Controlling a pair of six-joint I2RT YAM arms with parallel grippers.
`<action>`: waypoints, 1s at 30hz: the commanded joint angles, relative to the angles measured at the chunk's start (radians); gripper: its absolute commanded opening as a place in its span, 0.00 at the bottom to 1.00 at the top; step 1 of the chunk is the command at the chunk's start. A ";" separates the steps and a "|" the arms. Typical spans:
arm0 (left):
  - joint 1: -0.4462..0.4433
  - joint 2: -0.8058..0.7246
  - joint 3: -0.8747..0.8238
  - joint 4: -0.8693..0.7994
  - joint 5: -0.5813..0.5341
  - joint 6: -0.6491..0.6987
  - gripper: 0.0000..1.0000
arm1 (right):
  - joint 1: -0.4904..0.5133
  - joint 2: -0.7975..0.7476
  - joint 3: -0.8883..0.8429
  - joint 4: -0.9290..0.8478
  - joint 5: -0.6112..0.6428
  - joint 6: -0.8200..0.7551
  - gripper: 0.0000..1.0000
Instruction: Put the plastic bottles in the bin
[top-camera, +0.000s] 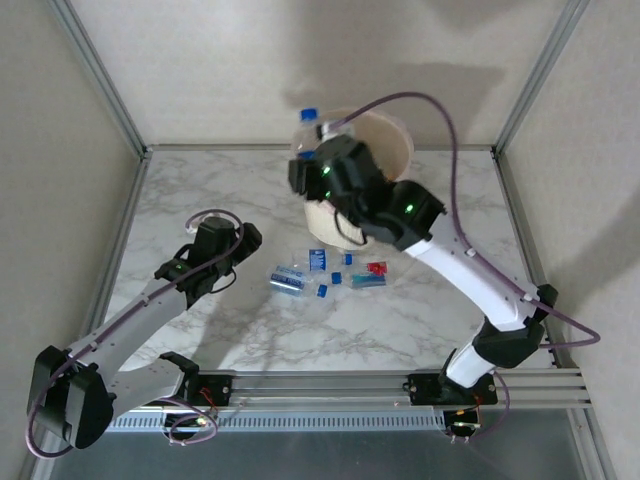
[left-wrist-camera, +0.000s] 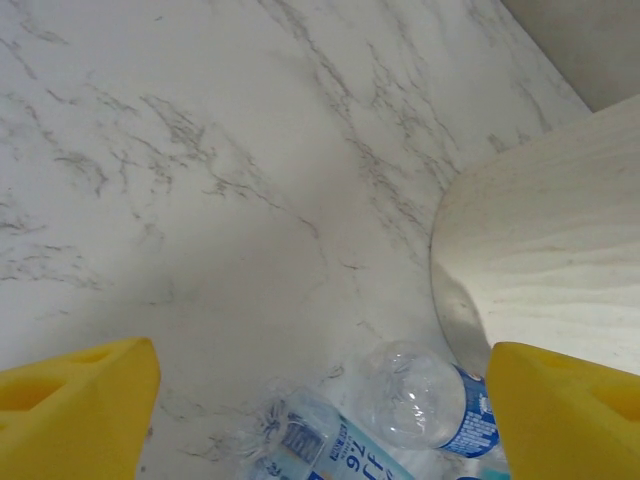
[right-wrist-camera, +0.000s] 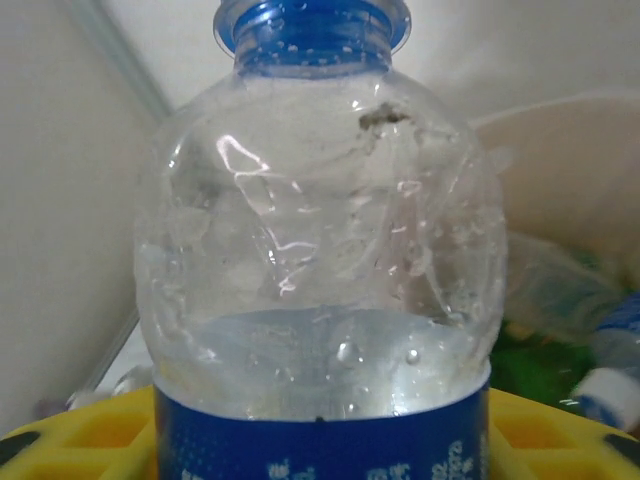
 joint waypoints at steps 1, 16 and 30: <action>-0.009 -0.001 0.032 0.000 -0.012 0.018 0.85 | -0.110 0.045 0.106 -0.076 -0.066 0.020 0.55; -0.009 0.015 0.009 0.014 -0.009 0.024 0.85 | -0.463 0.248 0.175 -0.130 -0.181 -0.082 0.56; -0.009 0.055 0.023 0.039 0.014 -0.004 0.86 | -0.474 0.224 0.155 -0.149 -0.136 -0.070 0.86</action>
